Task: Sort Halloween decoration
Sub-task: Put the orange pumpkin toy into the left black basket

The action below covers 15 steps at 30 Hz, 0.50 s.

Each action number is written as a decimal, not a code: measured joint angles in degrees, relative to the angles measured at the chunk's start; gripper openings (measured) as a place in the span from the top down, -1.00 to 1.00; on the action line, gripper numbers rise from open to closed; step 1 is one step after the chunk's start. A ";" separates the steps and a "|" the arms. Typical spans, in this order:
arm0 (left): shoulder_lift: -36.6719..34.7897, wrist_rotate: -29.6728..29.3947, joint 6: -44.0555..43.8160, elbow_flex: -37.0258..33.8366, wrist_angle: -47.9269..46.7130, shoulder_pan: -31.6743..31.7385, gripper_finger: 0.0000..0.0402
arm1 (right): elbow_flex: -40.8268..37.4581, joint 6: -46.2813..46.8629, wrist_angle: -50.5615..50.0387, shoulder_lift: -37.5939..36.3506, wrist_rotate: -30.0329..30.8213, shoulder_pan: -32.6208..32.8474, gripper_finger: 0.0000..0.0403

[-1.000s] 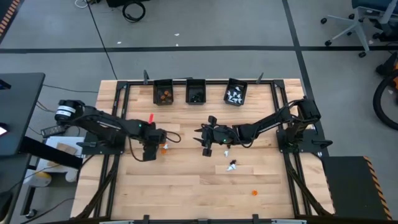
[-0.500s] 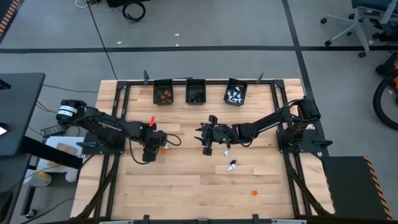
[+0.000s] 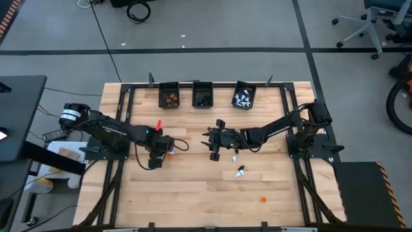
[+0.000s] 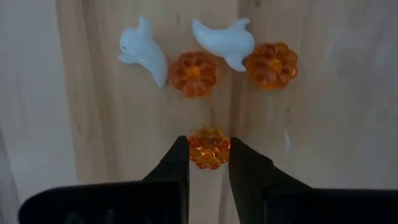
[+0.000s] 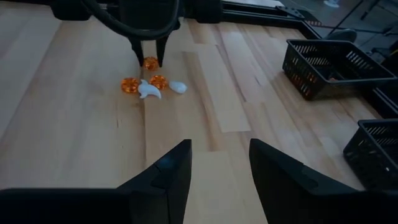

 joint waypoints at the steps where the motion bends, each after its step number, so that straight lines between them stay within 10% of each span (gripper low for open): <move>1: 0.00 -0.11 0.15 0.23 -0.15 0.02 0.68 | 0.00 0.01 0.00 0.00 0.00 0.00 0.17; 15: -0.09 -1.30 2.97 0.67 -0.43 6.19 0.69 | 0.00 -0.17 -3.82 0.00 1.74 -0.04 0.17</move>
